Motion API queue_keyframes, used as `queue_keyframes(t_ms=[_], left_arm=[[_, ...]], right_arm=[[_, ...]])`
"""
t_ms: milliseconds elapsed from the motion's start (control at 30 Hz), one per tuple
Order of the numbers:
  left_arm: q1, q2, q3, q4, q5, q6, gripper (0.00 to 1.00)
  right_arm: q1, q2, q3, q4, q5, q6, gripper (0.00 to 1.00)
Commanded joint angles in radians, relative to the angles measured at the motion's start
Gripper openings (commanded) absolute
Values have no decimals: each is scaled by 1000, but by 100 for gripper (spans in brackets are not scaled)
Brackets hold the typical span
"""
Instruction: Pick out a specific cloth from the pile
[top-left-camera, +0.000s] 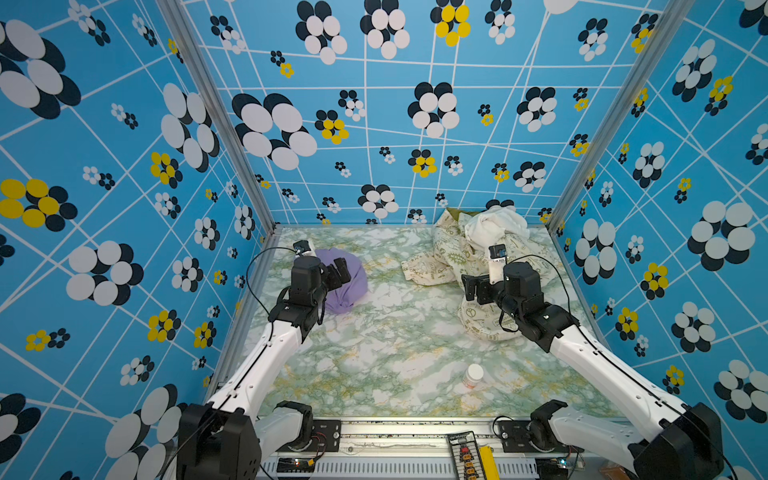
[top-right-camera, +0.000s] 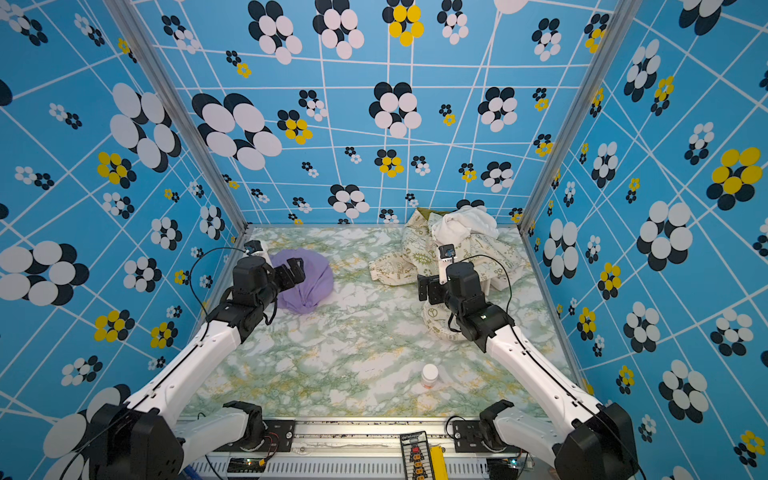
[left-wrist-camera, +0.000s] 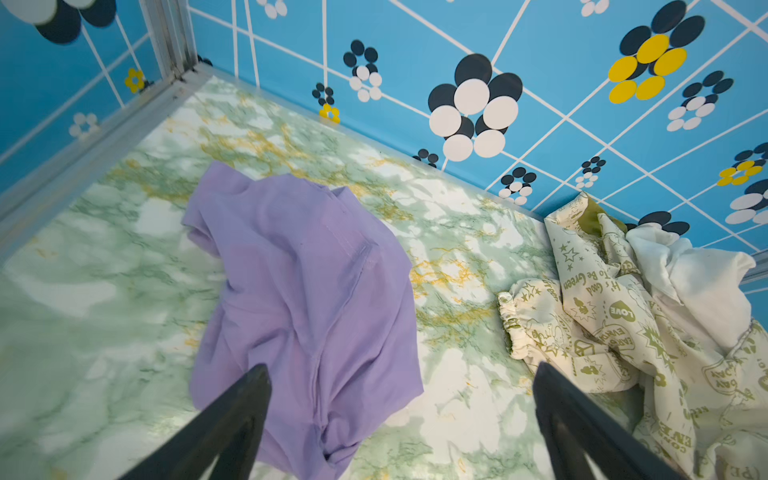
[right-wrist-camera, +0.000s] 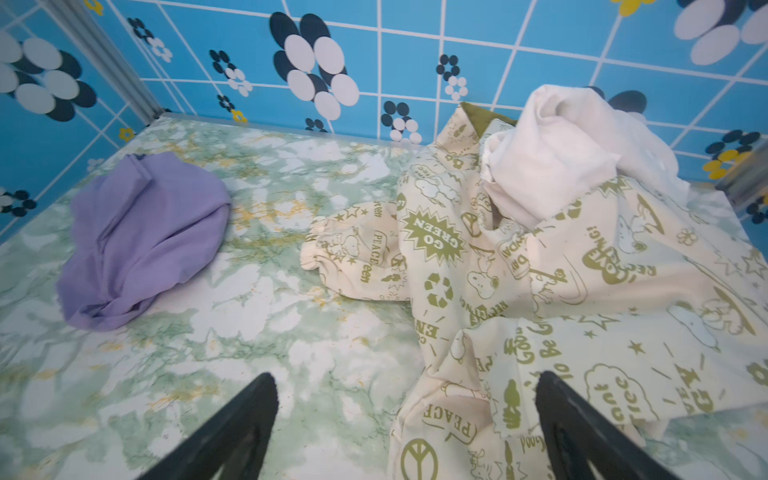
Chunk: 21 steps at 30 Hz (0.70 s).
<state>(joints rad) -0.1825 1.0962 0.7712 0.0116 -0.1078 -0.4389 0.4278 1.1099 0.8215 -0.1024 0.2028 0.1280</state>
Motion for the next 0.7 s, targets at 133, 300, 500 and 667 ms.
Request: queue_keyframes(t_ms=[133,300,500,667], left_arm=[[50,-71,-193,199,-93,181,99],[103,-3,-287,356,-76,233,99],[129,125,-384,659,-95,302,99],[137,186,-339,678,-77,367,99]], right_arm=[[-173,-5,-180,172,158,52,99],[-248,11,-332,360,269,-6,99],[-295,99,-452,604,273,-96,99],[-299,166,-478,760,175,-137,99]])
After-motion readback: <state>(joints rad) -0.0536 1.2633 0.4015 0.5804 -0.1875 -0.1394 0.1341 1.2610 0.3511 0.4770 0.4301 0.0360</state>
